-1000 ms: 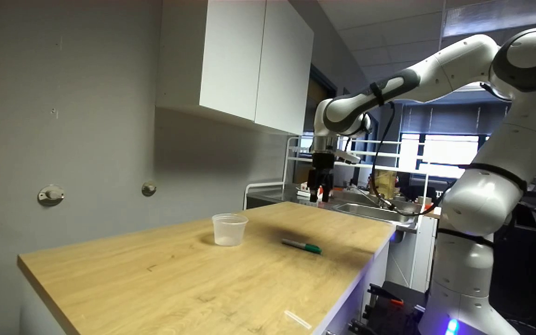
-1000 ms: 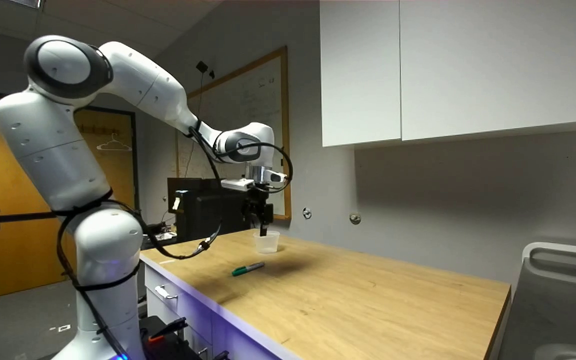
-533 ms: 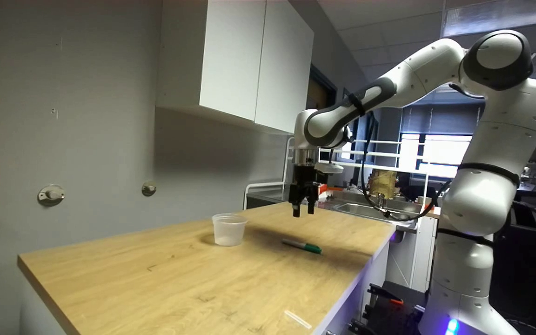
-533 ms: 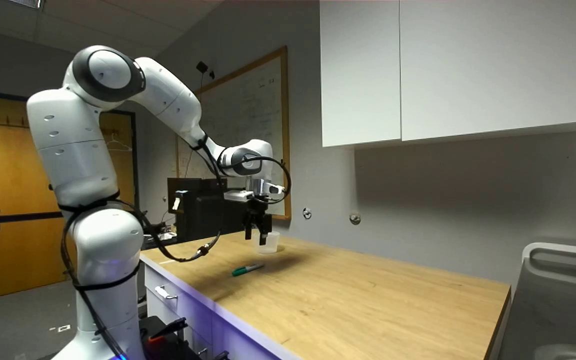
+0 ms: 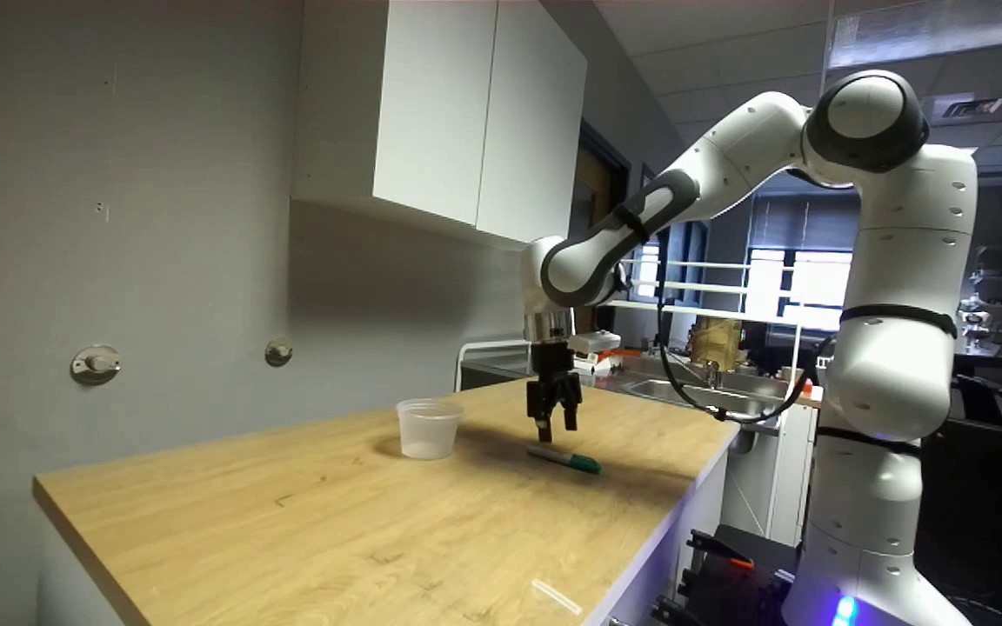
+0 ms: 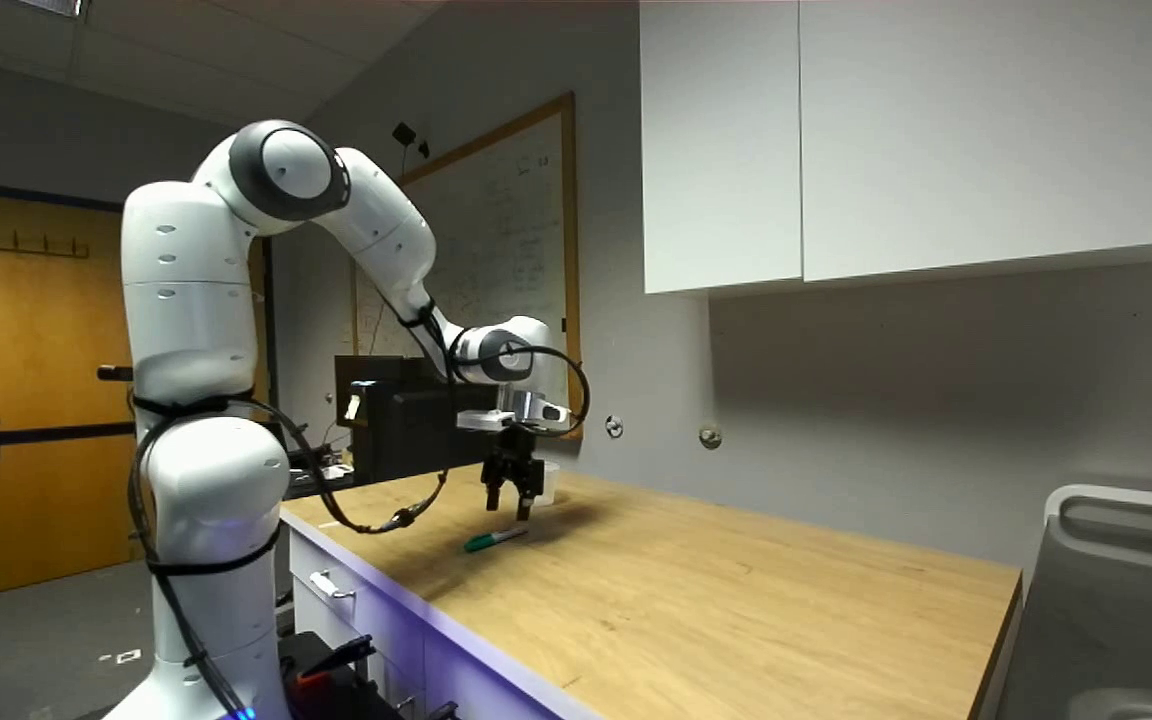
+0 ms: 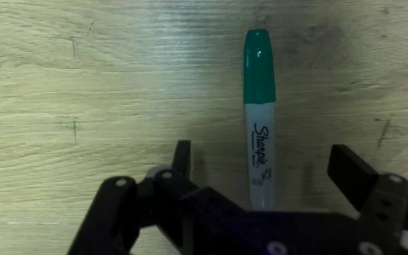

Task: Put the pen inside the cup

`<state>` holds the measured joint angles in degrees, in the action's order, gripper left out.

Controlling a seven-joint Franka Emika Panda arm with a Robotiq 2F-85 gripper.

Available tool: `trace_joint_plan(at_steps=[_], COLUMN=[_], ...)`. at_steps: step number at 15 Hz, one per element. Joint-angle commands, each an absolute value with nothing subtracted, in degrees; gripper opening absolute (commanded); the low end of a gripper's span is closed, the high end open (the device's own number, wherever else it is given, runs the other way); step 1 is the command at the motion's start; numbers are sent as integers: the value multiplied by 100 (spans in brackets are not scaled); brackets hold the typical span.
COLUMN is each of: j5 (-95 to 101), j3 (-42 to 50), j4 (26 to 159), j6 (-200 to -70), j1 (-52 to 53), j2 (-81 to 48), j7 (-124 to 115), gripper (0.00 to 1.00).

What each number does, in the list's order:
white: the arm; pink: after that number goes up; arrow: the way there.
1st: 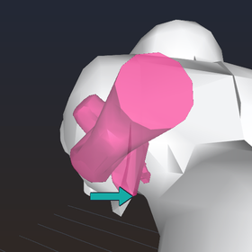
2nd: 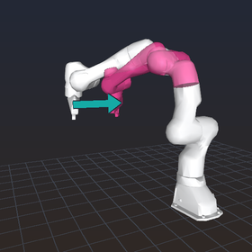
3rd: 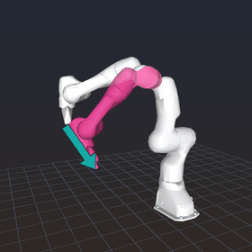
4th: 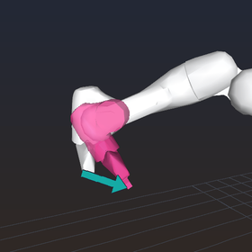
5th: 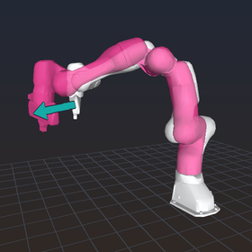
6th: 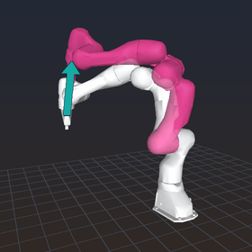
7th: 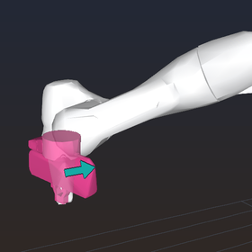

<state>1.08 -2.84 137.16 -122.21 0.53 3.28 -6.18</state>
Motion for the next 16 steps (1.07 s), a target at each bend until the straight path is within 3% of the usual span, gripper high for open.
trace_joint_plan(at_steps=[1, 3, 4, 5, 14, 16], j5=[286, 335, 371, 394, 516, 477], j3=[-259, -248, -243, -239, -188, -176], j4=[13349, 13272, 13239, 13206, 13056, 13044], j6=[-12124, -12119, -12132, -12115, -11939, -11896], j1=[99, 113, 120, 126, 119, 108], j2=[-254, -448, -528, -587, -508, -412], j7=[-691, -692, -726, -724, -752, -773], gripper=[100, 100, 75, 75, 6, 3])
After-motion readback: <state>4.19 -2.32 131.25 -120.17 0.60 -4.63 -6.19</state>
